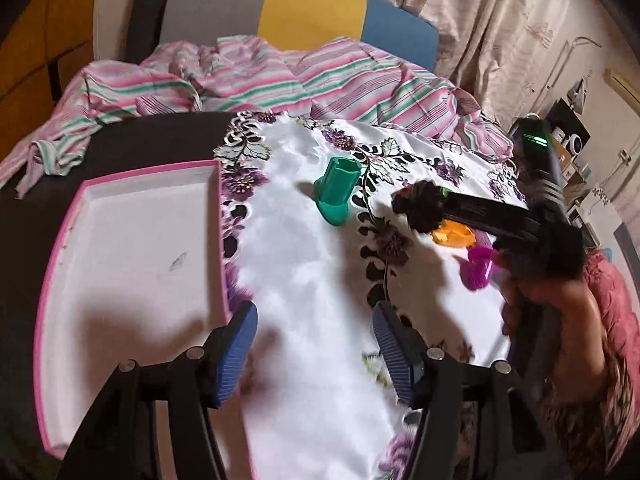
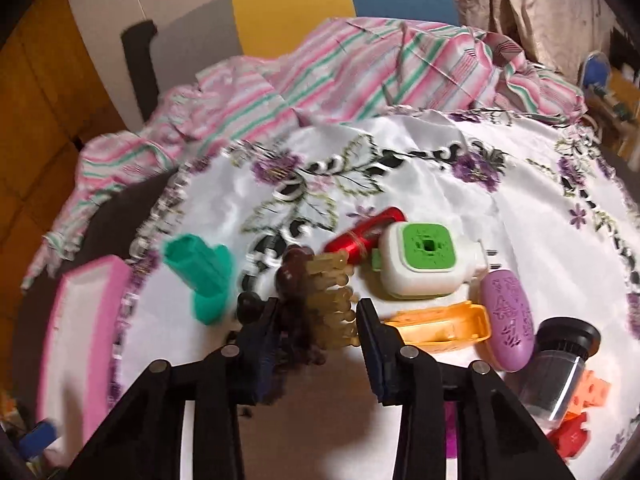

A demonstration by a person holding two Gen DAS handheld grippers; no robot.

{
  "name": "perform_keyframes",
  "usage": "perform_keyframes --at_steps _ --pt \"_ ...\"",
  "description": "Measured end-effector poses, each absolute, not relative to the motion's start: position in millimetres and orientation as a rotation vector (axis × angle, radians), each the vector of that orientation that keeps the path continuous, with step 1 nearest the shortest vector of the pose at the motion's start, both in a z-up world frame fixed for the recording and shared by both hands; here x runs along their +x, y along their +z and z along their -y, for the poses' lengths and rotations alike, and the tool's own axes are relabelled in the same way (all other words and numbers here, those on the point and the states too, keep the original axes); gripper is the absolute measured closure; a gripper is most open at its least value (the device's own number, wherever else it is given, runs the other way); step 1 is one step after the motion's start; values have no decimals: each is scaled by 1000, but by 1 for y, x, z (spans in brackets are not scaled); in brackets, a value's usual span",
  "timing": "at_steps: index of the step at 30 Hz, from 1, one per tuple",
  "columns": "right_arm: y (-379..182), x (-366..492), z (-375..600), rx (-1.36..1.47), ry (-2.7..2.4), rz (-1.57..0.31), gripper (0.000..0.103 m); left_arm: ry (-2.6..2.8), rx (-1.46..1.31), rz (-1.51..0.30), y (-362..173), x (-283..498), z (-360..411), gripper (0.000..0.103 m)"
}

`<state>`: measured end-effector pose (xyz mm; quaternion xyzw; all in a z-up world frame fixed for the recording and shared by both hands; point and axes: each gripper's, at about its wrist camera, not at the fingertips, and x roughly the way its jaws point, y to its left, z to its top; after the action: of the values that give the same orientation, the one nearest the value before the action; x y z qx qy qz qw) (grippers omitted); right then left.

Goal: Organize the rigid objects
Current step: 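Close the left tool around the green cup and lift it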

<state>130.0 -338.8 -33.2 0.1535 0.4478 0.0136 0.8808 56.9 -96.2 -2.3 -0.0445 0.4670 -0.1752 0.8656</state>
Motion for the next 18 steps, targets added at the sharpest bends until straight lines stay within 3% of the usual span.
perform_keyframes --at_steps 18 --pt "-50 142 344 292 -25 -1031 63 -335 50 -994 -32 166 184 41"
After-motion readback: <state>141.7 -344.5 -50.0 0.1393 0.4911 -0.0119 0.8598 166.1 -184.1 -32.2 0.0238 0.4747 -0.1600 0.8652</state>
